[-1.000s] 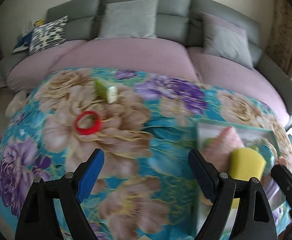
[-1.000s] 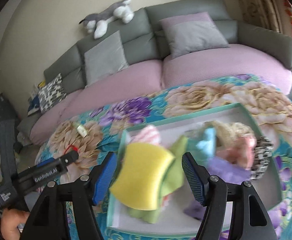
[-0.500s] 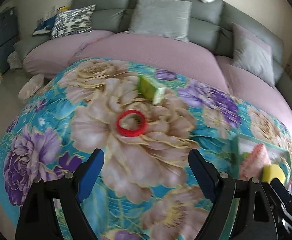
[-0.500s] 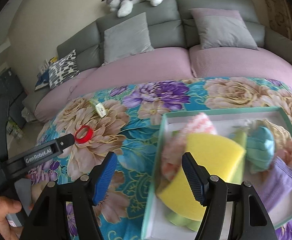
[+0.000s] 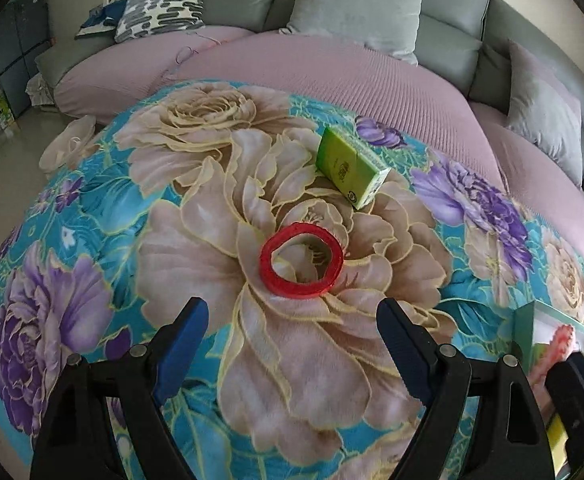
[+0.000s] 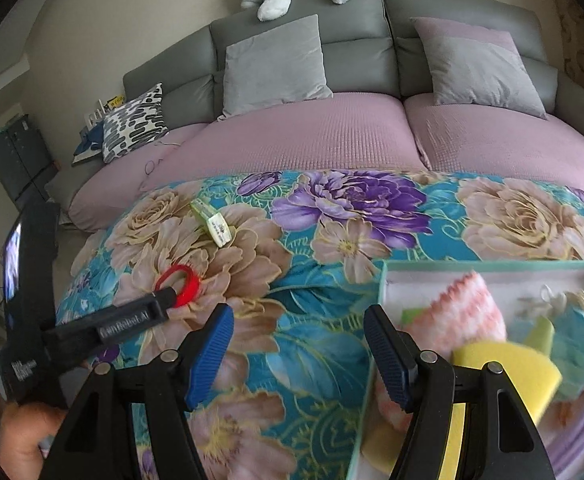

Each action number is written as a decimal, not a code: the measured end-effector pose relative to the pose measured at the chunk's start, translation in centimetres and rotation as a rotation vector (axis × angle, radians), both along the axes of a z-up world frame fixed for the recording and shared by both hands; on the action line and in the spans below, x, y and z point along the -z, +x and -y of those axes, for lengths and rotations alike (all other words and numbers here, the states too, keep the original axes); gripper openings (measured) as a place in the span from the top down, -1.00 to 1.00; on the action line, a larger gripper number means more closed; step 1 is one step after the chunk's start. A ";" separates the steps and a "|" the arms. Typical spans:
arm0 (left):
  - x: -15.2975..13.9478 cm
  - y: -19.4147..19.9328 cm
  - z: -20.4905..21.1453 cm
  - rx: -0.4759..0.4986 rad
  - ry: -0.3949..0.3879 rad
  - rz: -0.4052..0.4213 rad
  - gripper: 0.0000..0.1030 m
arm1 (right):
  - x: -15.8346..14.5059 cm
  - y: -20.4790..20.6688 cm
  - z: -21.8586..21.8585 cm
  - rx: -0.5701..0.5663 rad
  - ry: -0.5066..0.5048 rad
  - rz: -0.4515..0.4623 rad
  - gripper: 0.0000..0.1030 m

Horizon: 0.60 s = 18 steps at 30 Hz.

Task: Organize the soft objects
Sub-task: 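Move both tools back toward the red tape roll and green-white tube, then grasp the green-white tube with the right tool while the left tool grasps the red tape roll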

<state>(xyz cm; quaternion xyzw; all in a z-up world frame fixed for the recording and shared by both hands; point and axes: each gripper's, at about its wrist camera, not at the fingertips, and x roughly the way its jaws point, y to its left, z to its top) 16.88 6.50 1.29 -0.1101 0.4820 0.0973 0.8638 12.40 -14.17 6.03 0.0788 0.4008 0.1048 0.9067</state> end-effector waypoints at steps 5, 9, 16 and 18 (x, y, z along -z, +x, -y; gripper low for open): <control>1.1 1.7 -0.2 0.002 -0.008 -0.021 -0.68 | 0.4 2.5 -0.1 0.013 0.017 -0.024 -0.38; 2.0 2.6 -0.1 0.009 -0.007 -0.038 -0.68 | 0.5 3.7 0.0 0.023 0.027 -0.041 -0.38; 3.5 3.8 0.0 0.022 -0.012 -0.054 -0.68 | 0.8 5.6 -0.7 0.005 0.016 -0.059 -0.38; 3.8 3.9 0.0 0.023 0.002 -0.050 -0.68 | 1.0 6.2 -1.1 -0.003 0.002 -0.060 -0.38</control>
